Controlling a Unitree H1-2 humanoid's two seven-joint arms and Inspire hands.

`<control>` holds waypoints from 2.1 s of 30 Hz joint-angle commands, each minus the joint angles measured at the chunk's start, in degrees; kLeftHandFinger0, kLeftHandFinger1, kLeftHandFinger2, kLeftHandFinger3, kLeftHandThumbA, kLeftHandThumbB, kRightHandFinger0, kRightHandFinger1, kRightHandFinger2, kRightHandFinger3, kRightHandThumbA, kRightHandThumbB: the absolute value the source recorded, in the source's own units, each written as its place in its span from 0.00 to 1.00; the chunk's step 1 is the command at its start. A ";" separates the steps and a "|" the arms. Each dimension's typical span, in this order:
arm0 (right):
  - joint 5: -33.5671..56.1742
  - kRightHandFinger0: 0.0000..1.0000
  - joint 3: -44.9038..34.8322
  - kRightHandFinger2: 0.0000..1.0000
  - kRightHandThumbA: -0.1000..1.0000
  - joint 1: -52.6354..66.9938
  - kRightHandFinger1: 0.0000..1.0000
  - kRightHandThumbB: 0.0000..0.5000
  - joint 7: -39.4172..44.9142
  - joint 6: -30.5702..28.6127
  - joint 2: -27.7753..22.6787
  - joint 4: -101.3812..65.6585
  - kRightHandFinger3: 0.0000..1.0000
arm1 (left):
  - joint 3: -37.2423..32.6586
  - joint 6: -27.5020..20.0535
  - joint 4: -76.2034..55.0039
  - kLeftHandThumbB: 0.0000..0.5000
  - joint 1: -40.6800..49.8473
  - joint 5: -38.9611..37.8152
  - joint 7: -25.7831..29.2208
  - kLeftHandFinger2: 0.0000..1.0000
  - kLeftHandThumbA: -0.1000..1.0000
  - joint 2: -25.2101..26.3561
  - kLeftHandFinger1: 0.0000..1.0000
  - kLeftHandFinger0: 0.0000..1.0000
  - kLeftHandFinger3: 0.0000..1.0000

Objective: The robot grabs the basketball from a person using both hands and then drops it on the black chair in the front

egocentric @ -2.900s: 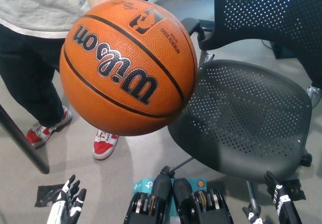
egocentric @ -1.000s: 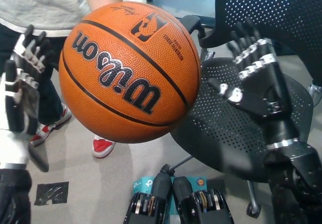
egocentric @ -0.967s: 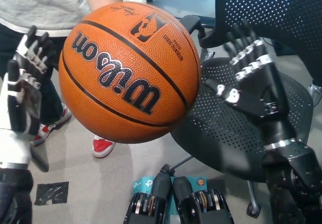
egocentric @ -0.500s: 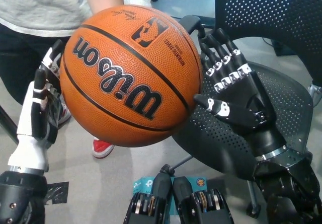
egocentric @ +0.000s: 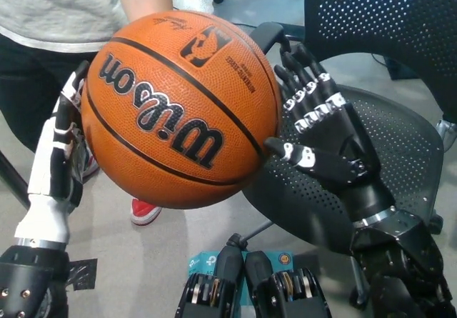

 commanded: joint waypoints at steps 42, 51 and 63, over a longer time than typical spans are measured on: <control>-30.41 1.00 9.78 1.00 1.00 -10.31 1.00 0.52 -16.89 -11.26 14.46 14.67 1.00 | -13.49 -1.40 8.59 0.30 -11.11 5.86 -0.93 1.00 1.00 -8.61 1.00 1.00 1.00; -29.70 1.00 6.49 1.00 1.00 -17.72 1.00 0.43 -18.15 -8.36 10.83 7.00 1.00 | -16.30 3.40 6.58 0.22 -22.11 10.02 0.74 1.00 1.00 -9.17 1.00 1.00 1.00; -20.25 1.00 -1.73 1.00 1.00 -20.96 1.00 0.47 -18.69 4.23 3.22 0.04 1.00 | -20.44 4.36 20.55 0.25 -34.70 12.97 2.36 1.00 1.00 -13.69 1.00 1.00 1.00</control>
